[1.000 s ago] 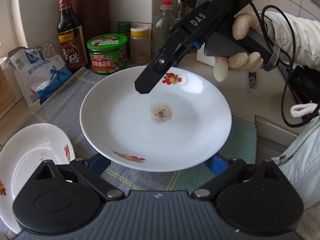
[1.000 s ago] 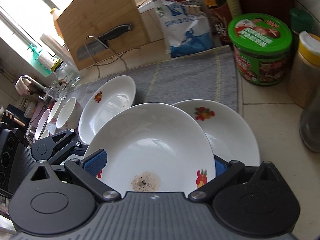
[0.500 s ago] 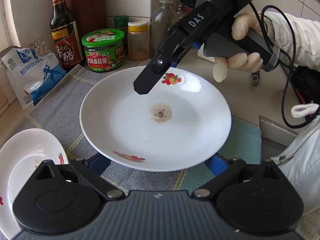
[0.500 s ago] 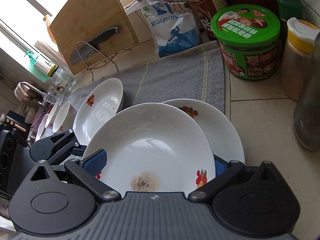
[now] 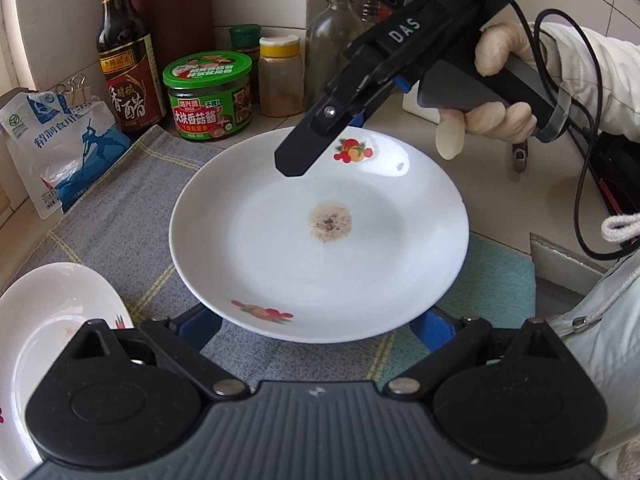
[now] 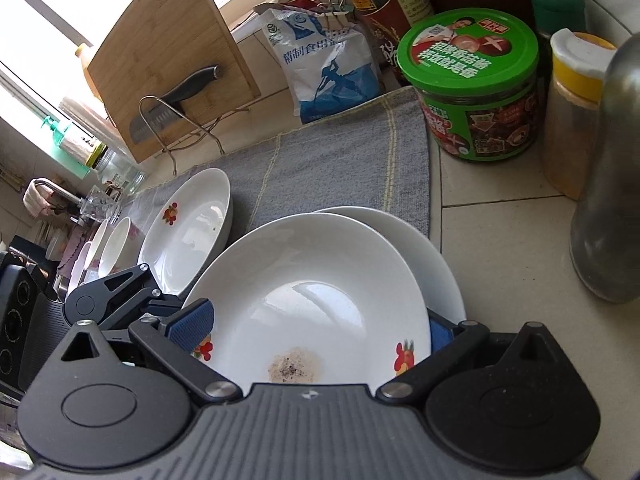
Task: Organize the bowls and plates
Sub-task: 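Lower the stained plate onto the white plate with the right tool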
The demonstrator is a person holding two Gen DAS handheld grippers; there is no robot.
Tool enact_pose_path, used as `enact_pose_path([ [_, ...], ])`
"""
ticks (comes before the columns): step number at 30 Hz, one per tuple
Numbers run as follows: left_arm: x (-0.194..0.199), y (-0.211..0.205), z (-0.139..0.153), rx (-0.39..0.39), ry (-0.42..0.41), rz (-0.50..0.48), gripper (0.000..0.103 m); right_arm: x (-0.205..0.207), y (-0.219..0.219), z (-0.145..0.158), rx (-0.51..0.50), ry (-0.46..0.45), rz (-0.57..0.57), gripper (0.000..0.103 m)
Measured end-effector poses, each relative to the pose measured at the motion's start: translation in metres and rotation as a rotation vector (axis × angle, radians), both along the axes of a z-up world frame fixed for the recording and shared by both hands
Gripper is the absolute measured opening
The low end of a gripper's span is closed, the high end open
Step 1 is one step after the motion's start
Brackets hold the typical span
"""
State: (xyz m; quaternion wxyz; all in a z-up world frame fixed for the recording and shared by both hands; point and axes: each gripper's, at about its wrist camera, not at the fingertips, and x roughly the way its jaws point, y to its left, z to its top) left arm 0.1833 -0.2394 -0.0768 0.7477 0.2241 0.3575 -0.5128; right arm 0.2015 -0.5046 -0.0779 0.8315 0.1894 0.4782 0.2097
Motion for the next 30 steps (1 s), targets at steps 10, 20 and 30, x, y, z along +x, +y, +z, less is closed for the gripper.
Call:
enact_pose_path([
  [10,0.008,0.000,-0.006,-0.002,-0.002,-0.013,0.099,-0.003,-0.005,0.005,-0.003,-0.013,-0.027,0.103],
  [20,0.007,0.002,-0.005,-0.011,-0.006,-0.019,0.099,-0.009,-0.005,0.008,-0.036,-0.017,-0.050,0.103],
  [30,0.002,0.005,-0.004,-0.021,-0.025,-0.026,0.099,-0.017,-0.005,0.016,-0.070,-0.042,-0.070,0.103],
])
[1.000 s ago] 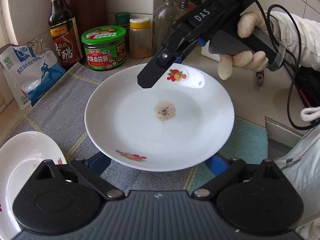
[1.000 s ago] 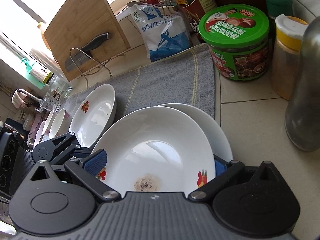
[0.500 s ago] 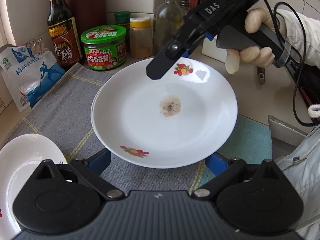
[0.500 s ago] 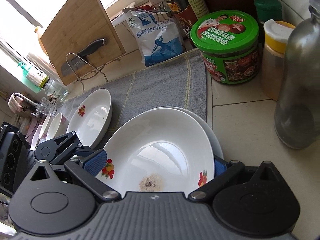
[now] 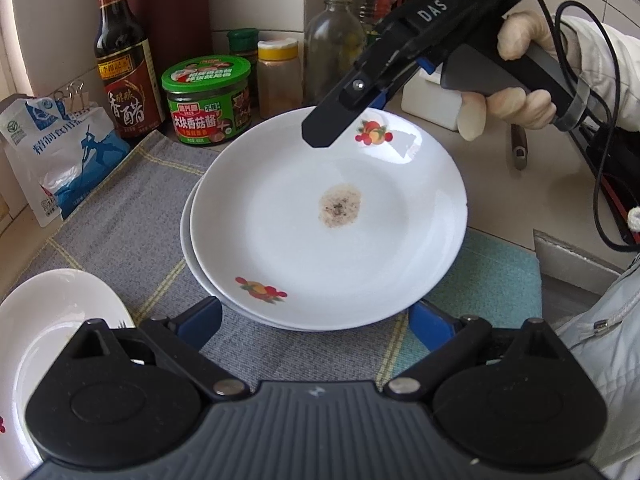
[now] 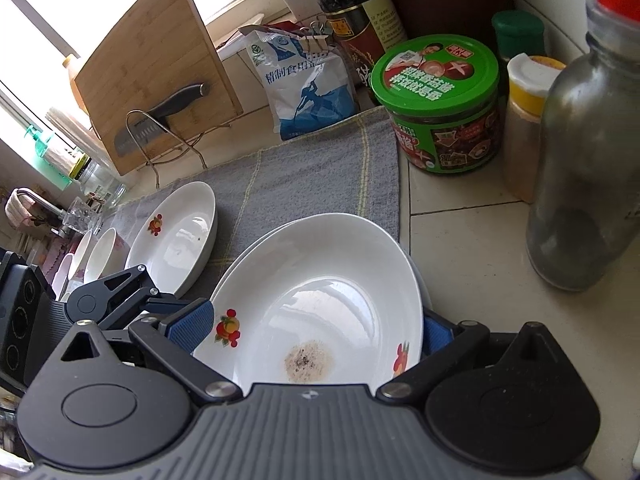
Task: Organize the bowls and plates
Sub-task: 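Lower the stained plate onto the white plate with the right tool, then open the right tool and withdraw both tools from the stacked plates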
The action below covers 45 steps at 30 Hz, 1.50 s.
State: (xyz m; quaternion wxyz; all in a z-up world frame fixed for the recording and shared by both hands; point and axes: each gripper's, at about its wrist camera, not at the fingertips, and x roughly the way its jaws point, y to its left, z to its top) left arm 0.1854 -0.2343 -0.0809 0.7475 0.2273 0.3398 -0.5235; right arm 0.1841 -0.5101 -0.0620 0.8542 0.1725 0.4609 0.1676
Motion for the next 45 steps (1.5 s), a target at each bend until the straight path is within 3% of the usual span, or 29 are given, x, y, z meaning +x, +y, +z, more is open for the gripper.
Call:
enact_pose_path([
  [16,-0.004,0.005,0.007,-0.064,-0.012,0.031,0.099,-0.018,0.002,0.001,-0.099,-0.023,-0.068,0.103],
  [24,-0.015,0.020,0.022,-0.131,-0.058,0.098,0.099,-0.036,0.025,0.020,-0.200,-0.116,-0.062,0.103],
  [29,-0.027,0.038,0.037,-0.180,-0.092,0.216,0.101,-0.049,0.056,0.032,-0.342,-0.229,-0.076,0.103],
  [34,-0.037,0.058,0.044,-0.186,-0.157,0.434,0.102,-0.053,0.087,0.040,-0.447,-0.338,-0.051,0.103],
  [37,-0.038,0.069,0.042,-0.165,-0.156,0.569,0.102,-0.044,0.097,0.043,-0.445,-0.373,-0.005,0.103],
  [41,-0.034,0.087,0.035,-0.110,-0.089,0.715,0.102,-0.026,0.110,0.042,-0.410,-0.398,0.084,0.103],
  [45,-0.038,0.098,0.024,0.008,-0.083,0.791,0.102,-0.012,0.127,0.035,-0.381,-0.389,0.176,0.103],
])
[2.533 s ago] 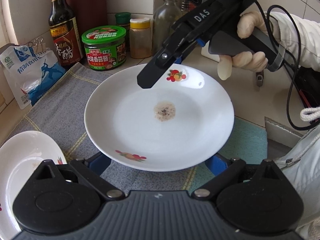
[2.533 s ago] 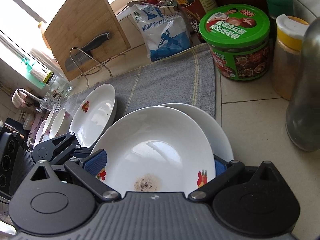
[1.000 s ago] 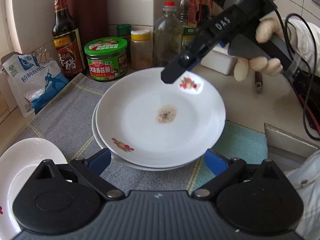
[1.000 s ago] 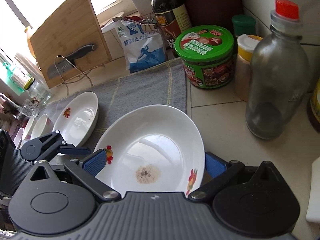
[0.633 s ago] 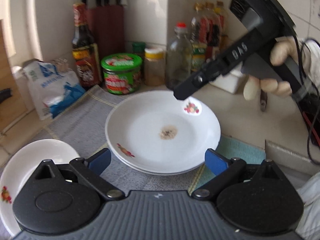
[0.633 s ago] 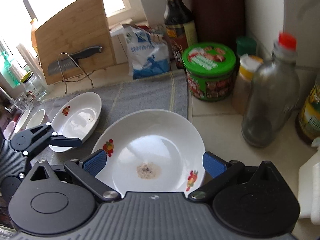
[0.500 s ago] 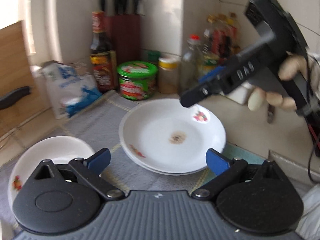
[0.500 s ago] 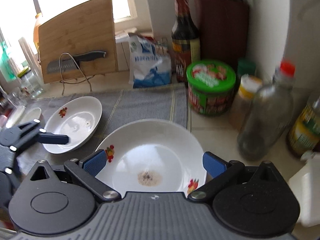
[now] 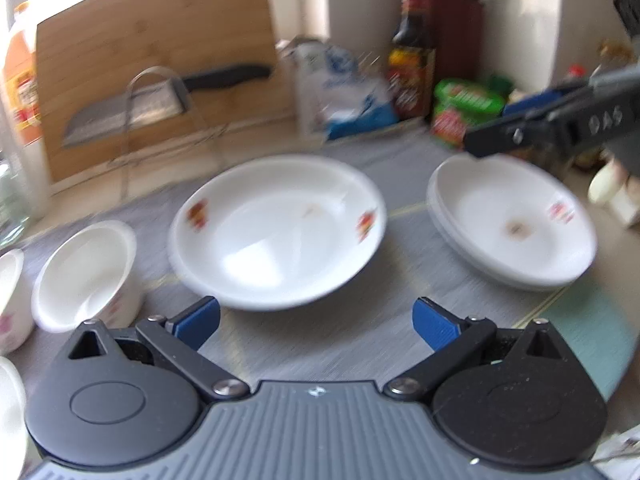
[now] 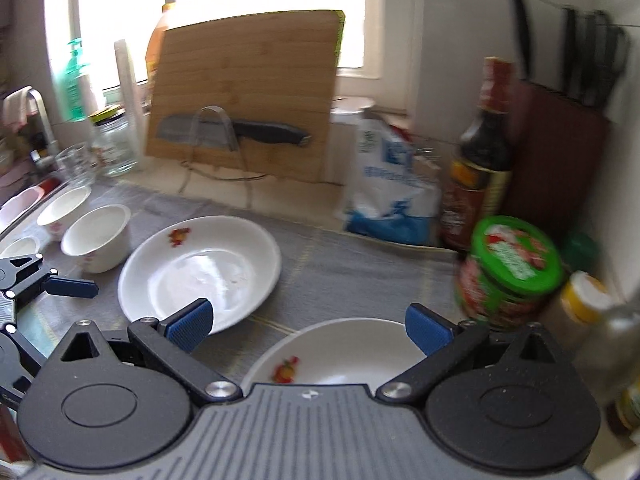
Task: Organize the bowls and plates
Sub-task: 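Open the right tool and withdraw both tools from the stacked plates, then reach the right tool to the white flower plate and grasp its rim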
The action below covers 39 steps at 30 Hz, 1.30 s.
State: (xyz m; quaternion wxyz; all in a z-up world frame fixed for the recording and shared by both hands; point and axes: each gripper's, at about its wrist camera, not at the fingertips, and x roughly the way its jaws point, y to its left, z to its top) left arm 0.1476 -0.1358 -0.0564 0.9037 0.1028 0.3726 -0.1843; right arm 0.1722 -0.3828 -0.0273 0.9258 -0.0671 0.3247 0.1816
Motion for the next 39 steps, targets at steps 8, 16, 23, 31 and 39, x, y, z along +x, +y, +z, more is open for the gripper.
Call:
enact_pose_path([
  [8,0.011,0.028,-0.031,0.025,0.068,0.023,0.102,0.010,0.035,-0.010,0.006,0.033,0.076,0.103],
  [16,0.045,0.033,-0.044,-0.043,0.079,-0.012,0.102,0.010,0.054,-0.009,-0.053,0.069,0.042,0.103],
  [23,0.052,0.030,-0.049,-0.058,0.026,-0.064,0.103,0.022,0.055,-0.013,-0.059,0.116,0.042,0.103],
  [31,0.055,0.025,-0.049,-0.073,0.001,-0.024,0.103,0.070,0.064,-0.026,-0.069,0.207,0.187,0.103],
  [39,0.055,0.026,-0.049,-0.081,-0.011,-0.003,0.103,0.126,0.074,-0.045,-0.026,0.332,0.289,0.103],
])
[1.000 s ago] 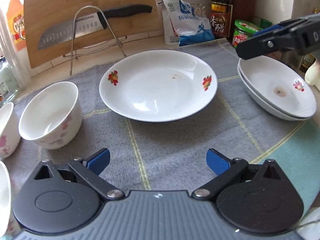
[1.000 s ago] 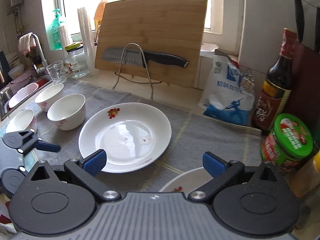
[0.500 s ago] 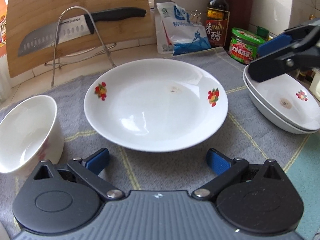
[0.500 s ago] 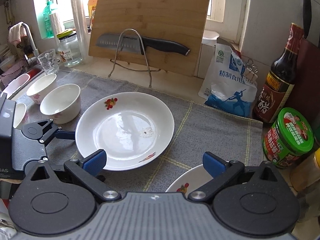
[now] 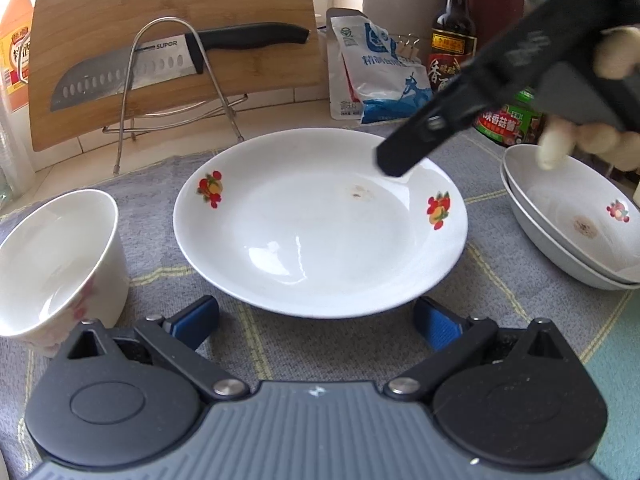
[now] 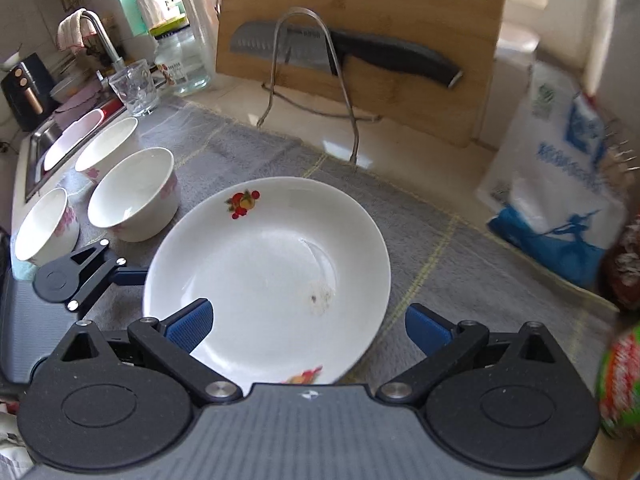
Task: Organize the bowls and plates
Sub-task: 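Reach the right tool to the white flower plate and grasp its rim, then lift the flower plate with the right tool and carry it toward the stacked plates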
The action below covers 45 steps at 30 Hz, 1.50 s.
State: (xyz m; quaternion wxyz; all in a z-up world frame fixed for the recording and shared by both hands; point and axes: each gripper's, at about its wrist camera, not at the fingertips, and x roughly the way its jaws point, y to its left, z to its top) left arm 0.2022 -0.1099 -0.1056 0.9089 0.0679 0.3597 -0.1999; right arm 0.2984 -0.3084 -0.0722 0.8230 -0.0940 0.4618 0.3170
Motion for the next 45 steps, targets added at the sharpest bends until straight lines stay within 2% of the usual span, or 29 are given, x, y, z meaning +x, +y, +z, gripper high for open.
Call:
enact_pose_path([
  [12,0.003,0.000,-0.001,-0.008,-0.011,0.030,0.103,0.039,0.010,-0.029,0.051,0.135,0.070,0.103],
  [30,0.008,0.002,-0.001,-0.003,-0.007,-0.013,0.103,0.067,0.022,-0.031,0.141,0.162,0.093,0.103],
  [41,0.007,0.002,-0.001,0.002,-0.007,-0.024,0.102,0.081,0.020,-0.028,0.175,0.227,0.115,0.092],
  [45,0.005,0.001,0.000,0.009,-0.020,-0.037,0.099,0.082,0.019,-0.028,0.175,0.234,0.115,0.091],
])
